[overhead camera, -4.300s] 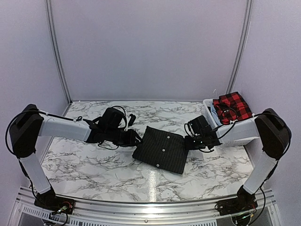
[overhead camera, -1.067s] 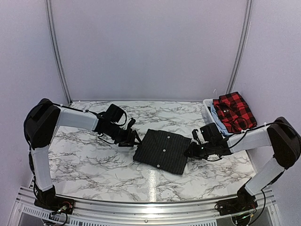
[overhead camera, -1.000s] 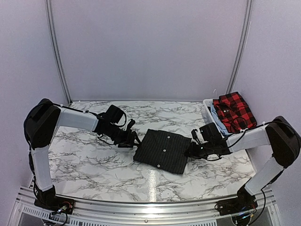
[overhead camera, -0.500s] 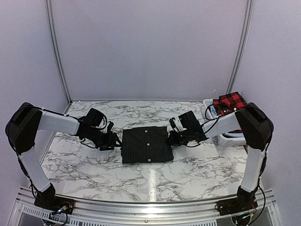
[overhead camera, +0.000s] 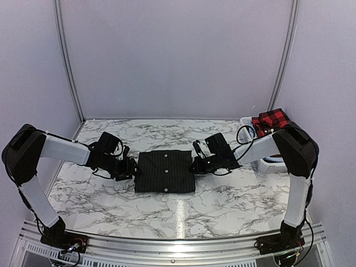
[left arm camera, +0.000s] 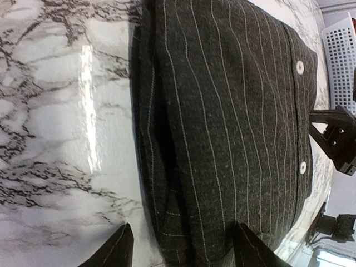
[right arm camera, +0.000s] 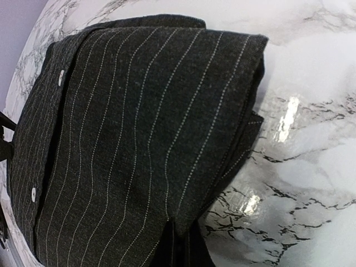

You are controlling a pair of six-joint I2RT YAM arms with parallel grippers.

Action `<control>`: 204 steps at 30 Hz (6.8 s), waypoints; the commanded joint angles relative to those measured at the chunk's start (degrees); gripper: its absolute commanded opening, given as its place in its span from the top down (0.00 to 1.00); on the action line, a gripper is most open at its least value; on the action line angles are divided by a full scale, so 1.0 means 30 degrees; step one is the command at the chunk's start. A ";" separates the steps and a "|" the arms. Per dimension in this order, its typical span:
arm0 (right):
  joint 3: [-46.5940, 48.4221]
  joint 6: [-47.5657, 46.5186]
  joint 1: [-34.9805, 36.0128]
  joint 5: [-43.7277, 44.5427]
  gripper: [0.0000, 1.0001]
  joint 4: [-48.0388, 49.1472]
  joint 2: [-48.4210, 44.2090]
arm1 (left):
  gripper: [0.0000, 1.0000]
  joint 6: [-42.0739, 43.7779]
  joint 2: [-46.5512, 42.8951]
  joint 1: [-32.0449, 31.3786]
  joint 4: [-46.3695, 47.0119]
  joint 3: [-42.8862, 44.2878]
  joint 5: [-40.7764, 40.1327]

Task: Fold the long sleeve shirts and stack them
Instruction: Pick up the square-folded shirt from the center of the board, then turn over the square-folded shirt at the center of the board, then move the square-folded shirt to the center of the board.

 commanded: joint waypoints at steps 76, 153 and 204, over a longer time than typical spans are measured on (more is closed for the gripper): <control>1.1236 0.2538 0.4581 0.2558 0.89 0.0002 0.7569 | 1.00 1.0013 -0.2198 0.6271 -1.5186 1.0769 0.2091; 0.5324 -0.2080 0.3195 0.4862 0.76 -0.8678 -0.5325 | 0.75 0.6049 0.8728 -0.1909 -1.9180 2.6328 -0.0563; -0.2165 0.0116 0.3292 0.4872 0.55 -0.4740 -0.5919 | 0.35 0.5688 -0.1374 -0.0364 0.0841 0.0193 -0.0749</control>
